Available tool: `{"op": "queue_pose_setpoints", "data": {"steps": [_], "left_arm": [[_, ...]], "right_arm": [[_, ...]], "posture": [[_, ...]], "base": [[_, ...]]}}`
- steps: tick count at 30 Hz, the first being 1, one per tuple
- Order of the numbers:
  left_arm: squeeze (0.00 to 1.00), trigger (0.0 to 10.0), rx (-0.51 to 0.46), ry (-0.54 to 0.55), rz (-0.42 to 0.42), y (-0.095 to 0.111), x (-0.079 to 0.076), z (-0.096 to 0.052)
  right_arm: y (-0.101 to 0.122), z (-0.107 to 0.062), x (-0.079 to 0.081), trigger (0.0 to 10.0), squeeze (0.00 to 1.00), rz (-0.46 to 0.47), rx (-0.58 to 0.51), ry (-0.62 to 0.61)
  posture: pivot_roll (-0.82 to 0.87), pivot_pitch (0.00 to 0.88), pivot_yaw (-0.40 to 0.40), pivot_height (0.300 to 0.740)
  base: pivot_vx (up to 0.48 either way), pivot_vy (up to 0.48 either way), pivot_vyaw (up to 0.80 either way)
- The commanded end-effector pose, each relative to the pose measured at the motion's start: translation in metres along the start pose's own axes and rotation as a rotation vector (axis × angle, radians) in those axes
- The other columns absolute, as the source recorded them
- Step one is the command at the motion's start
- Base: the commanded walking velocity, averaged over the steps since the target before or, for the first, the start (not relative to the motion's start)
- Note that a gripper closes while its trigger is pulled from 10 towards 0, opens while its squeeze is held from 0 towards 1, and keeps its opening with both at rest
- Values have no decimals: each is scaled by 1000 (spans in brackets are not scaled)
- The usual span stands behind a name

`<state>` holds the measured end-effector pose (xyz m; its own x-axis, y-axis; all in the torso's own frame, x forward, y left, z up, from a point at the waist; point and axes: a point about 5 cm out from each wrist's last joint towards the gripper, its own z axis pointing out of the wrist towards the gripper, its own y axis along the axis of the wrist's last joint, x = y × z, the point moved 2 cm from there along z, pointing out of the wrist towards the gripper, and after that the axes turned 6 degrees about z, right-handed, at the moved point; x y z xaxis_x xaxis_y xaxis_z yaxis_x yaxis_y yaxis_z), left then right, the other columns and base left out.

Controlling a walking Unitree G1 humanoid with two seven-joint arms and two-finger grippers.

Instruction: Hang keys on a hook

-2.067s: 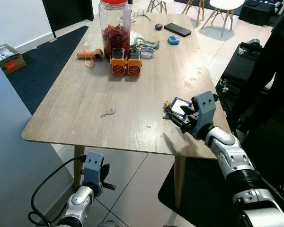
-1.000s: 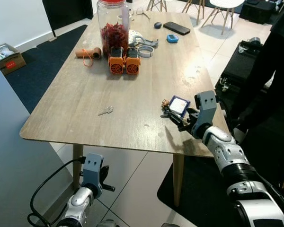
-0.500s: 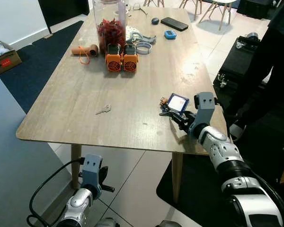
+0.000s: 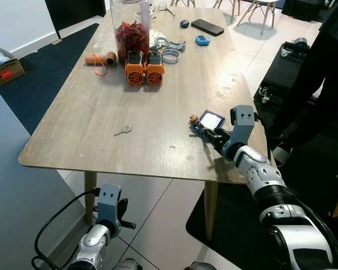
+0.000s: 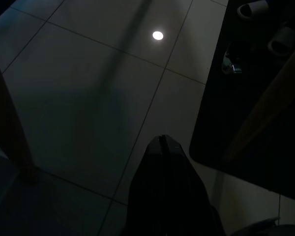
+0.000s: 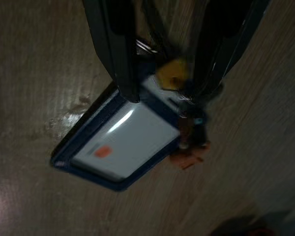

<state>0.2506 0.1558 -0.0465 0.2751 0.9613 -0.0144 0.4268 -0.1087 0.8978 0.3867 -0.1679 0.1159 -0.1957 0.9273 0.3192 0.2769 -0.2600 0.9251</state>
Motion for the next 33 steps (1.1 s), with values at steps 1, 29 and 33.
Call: {"op": "queue_pose_setpoints", "data": {"steps": [1, 29, 33], "left_arm": [[0, 10000, 20, 17, -3, -5, 6, -4], [0, 10000, 39, 12, 2, -8, 7, -5], [0, 10000, 38, 13, 1, -8, 7, -5]], "right_arm": [[4, 0, -2, 10000, 0, 13, -12, -9], [-7, 2, 5, 10000, 0, 10, 40, 1], [-8, 2, 5, 10000, 0, 26, 38, -1]], "posture": [[60, 103, -33, 740], [61, 96, -31, 740], [60, 96, -30, 740]], "base": [[0, 0, 0], [0, 0, 0], [0, 0, 0]]}}
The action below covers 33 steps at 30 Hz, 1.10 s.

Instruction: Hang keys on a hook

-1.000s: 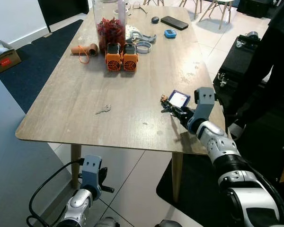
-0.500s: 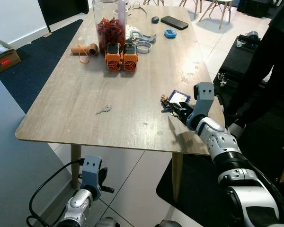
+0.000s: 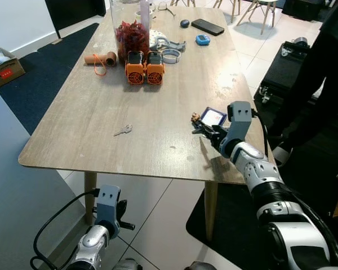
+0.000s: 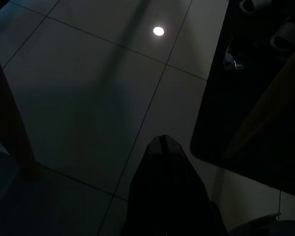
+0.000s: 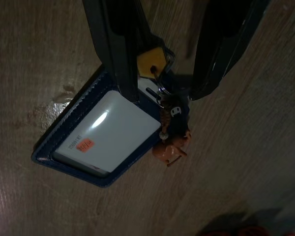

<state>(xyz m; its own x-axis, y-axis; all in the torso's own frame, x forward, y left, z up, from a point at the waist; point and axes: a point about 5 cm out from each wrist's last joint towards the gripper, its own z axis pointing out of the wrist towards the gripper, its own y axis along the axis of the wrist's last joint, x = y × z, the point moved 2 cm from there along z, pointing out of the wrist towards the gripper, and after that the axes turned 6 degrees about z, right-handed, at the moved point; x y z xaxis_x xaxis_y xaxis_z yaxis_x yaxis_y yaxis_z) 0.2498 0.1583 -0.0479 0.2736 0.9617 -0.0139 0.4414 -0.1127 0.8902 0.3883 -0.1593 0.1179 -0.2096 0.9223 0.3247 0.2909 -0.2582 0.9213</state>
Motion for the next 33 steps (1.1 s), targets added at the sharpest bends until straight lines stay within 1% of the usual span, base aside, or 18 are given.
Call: {"op": "queue_pose_setpoints", "data": {"steps": [1, 4, 5, 6, 7, 8, 9, 10, 11, 12, 13, 14, 27, 29, 31, 32, 33], "left_arm": [[0, 10000, 22, 11, 2, -6, 5, -4], [0, 10000, 21, 10, 2, -6, 5, -4], [0, 10000, 21, 10, 1, -6, 5, -4], [0, 10000, 21, 10, 1, -6, 5, -4], [0, 10000, 21, 10, 1, -6, 5, -4], [0, 10000, 22, 10, 0, -6, 5, -4], [0, 10000, 22, 10, 0, -6, 5, -4], [0, 10000, 23, 10, 0, -6, 4, -4], [0, 10000, 24, 10, 0, -6, 4, -4], [0, 10000, 24, 10, 0, -6, 4, -4], [0, 10000, 25, 11, 0, -7, 4, -4], [0, 10000, 26, 11, 0, -7, 4, -5], [0, 10000, 29, 9, -3, -6, 4, -3], [0, 10000, 27, 11, -5, -5, 3, -3], [0, 10000, 26, 12, -6, -5, 4, -3], [0, 10000, 26, 12, -6, -5, 4, -3], [0, 10000, 25, 15, -6, -5, 5, -3]], "right_arm": [[-9, -1, -3, 10000, 0, 23, 28, -15], [-10, -1, -2, 10000, 0, 23, 31, -13], [-11, -1, -2, 9686, 0, 24, 33, -12], [-11, -1, -2, 7686, 0, 25, 35, -12], [-11, -1, -2, 7686, 0, 25, 35, -12], [-12, -1, -3, 4941, 0, 27, 37, -14], [-12, -1, -3, 4941, 0, 27, 37, -14], [-13, -2, -3, 4706, 0, 28, 39, -14], [-14, -2, -4, 3216, 0, 32, 42, -18], [-14, -2, -4, 3216, 0, 32, 42, -18], [-15, -2, -5, 2196, 0, 34, 44, -20], [-16, -2, -5, 0, 0, 38, 47, -22], [-18, -2, -7, 0, 0, 46, 58, -30], [-12, -2, -5, 0, 0, 59, 25, -19], [0, -1, -3, 0, 0, 91, -35, -1], [0, -1, -3, 0, 0, 91, -35, -1], [17, -1, 2, 0, 0, 124, -115, 31]], "posture": [[60, 96, -30, 740], [60, 96, -30, 740], [60, 97, -30, 740], [60, 98, -30, 740], [60, 98, -30, 740], [60, 98, -30, 740], [60, 98, -30, 740], [60, 98, -30, 740], [61, 100, -30, 740], [61, 100, -30, 740], [61, 102, -30, 740], [62, 103, -29, 740], [63, 112, -28, 740], [64, 113, -29, 740], [65, 114, -29, 740], [65, 114, -29, 740], [67, 115, -29, 740]], "base": [[0, 0, 0], [0, 0, 0], [0, 0, 0], [0, 0, 0], [0, 0, 0], [0, 0, 0], [0, 0, 0], [0, 0, 0], [0, 0, 0], [0, 0, 0], [0, 0, 0], [0, 0, 0], [0, 0, 0], [0, 0, 0], [0, 0, 0], [0, 0, 0], [0, 0, 0]]}}
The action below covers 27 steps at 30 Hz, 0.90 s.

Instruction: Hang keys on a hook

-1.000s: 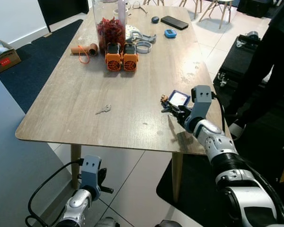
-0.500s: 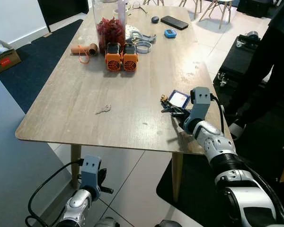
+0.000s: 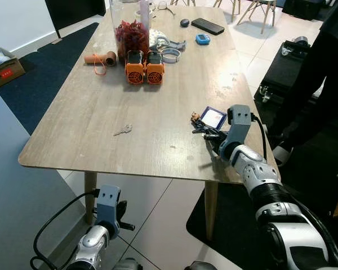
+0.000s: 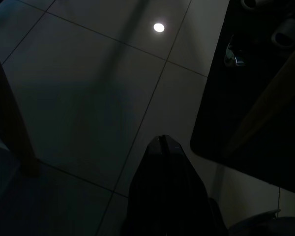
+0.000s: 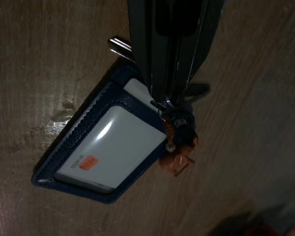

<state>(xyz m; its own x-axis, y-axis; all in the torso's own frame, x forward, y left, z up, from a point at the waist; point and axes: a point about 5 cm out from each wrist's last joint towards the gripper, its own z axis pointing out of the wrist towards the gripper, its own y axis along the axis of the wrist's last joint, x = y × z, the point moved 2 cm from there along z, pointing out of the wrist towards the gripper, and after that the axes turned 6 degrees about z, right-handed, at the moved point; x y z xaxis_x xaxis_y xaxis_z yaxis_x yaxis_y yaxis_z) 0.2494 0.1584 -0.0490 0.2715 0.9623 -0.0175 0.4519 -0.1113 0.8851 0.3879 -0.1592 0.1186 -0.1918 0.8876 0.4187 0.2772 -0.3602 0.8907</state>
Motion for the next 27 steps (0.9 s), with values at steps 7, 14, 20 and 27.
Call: {"op": "queue_pose_setpoints", "data": {"steps": [7, 14, 20, 27], "left_arm": [[0, 10000, 16, 19, 0, -4, 7, -4], [0, 10000, 15, 16, 0, -4, 6, -4], [0, 10000, 11, 19, 0, -3, 7, -4], [0, 10000, 8, 19, 2, -2, 7, -3]], "right_arm": [[41, -2, 13, 0, 0, 39, -171, 84], [36, -2, 13, 0, 0, 31, -155, 86], [59, -8, 24, 0, 0, 23, -262, 134], [105, -24, 20, 0, 0, 3, -467, 111]], "posture": [[64, 116, -26, 740], [65, 115, -26, 740], [67, 113, -25, 740], [66, 110, -23, 740]], "base": [[0, 0, 0], [0, 0, 0], [0, 0, 0], [0, 0, 0]]}}
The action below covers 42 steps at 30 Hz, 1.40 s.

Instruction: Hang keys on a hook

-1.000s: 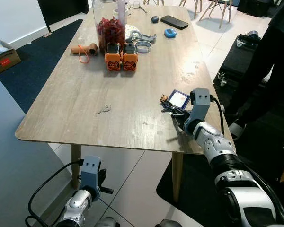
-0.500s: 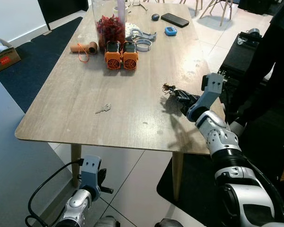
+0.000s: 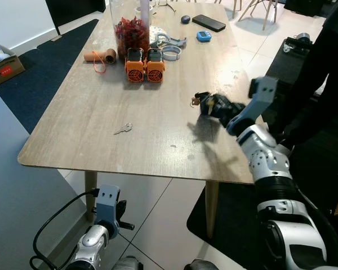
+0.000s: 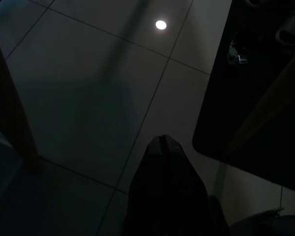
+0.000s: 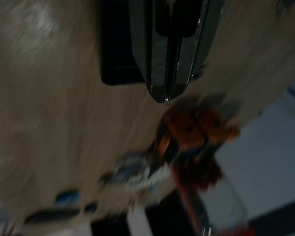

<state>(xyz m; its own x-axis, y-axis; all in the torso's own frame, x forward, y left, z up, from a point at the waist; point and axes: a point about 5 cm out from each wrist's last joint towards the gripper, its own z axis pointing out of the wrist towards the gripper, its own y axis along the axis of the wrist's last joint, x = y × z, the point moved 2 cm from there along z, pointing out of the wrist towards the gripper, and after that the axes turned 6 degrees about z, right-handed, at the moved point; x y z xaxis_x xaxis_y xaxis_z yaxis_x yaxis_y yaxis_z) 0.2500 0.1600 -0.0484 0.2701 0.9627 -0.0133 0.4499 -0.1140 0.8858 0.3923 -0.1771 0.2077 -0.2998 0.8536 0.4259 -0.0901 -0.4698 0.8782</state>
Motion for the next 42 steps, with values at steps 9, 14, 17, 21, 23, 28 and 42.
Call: {"op": "queue_pose_setpoints", "data": {"steps": [9, 14, 17, 21, 23, 28, 42], "left_arm": [[0, 10000, 4, 9, 0, -1, 4, -2], [0, 10000, 4, 7, 1, -1, 4, -2], [0, 10000, 5, 6, 1, -2, 4, -2], [0, 10000, 5, 6, 2, -1, 4, -2], [0, 10000, 5, 6, 2, -1, 4, -2], [0, 10000, 5, 6, 4, -1, 5, -2], [0, 10000, 6, 2, 6, -1, 5, -2]], "right_arm": [[83, -9, 4, 0, 0, -161, -356, -11], [99, -15, 6, 0, 0, -206, -452, -21], [102, -17, 6, 0, 0, -210, -480, -30], [106, -21, 2, 0, 0, -207, -511, -51], [106, -21, 2, 0, 0, -207, -516, -54], [108, -23, -1, 0, 0, -204, -532, -68], [109, -25, -6, 0, 0, -203, -539, -86]], "posture": [[62, 110, -19, 740], [62, 112, -19, 740], [63, 112, -18, 740], [64, 112, -18, 740], [65, 111, -18, 740], [65, 110, -17, 740], [63, 102, -15, 740]], "base": [[0, 0, 0], [0, 0, 0], [0, 0, 0], [0, 0, 0], [0, 0, 0], [0, 0, 0], [0, 0, 0]]}}
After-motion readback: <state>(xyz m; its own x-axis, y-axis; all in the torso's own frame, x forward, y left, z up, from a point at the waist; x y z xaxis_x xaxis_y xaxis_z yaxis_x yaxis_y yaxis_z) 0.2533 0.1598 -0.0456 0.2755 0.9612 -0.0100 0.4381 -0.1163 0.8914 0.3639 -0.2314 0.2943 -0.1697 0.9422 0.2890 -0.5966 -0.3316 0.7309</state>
